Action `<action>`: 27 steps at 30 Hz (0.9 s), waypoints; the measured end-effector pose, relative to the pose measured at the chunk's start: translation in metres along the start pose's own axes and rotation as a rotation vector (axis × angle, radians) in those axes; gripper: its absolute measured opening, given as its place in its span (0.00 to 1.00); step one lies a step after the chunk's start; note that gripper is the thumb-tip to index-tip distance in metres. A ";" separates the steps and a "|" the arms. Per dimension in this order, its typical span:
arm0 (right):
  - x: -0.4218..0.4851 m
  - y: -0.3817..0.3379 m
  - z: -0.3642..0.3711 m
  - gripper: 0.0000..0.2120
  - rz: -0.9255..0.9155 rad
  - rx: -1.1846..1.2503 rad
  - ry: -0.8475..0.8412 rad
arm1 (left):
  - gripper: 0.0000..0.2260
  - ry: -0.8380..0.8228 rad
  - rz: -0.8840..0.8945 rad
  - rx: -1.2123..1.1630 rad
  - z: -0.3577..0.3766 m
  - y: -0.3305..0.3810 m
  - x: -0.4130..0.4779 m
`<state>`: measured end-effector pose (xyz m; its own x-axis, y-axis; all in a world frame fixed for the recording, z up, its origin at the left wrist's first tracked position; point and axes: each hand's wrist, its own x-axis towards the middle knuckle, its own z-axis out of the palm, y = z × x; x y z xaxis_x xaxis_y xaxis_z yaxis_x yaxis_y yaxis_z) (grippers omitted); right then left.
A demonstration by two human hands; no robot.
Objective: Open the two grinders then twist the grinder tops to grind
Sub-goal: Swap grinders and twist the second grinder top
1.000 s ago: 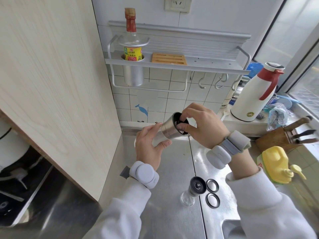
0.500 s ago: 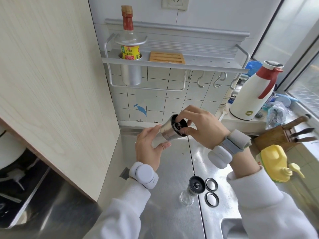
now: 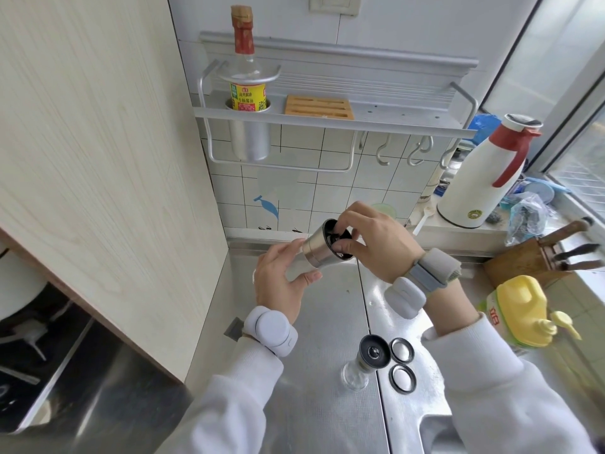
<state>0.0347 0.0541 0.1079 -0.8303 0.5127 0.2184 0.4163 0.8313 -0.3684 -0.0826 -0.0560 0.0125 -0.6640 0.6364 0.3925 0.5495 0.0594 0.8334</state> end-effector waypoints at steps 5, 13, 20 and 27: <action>0.003 -0.006 0.003 0.16 0.076 0.133 -0.016 | 0.24 -0.012 -0.021 0.008 -0.001 -0.003 0.001; 0.010 -0.018 0.013 0.29 0.211 0.036 -0.034 | 0.24 -0.030 -0.013 0.015 0.000 -0.011 0.003; 0.010 -0.008 0.020 0.31 -0.025 0.132 -0.217 | 0.24 -0.074 -0.062 0.024 -0.005 -0.020 0.002; 0.016 -0.010 0.035 0.42 0.200 0.056 -0.196 | 0.24 -0.106 -0.115 -0.040 -0.004 -0.028 0.001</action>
<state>0.0045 0.0468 0.0836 -0.7918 0.6095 -0.0405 0.5625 0.7017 -0.4373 -0.1007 -0.0601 -0.0092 -0.6630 0.7049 0.2521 0.4509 0.1071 0.8861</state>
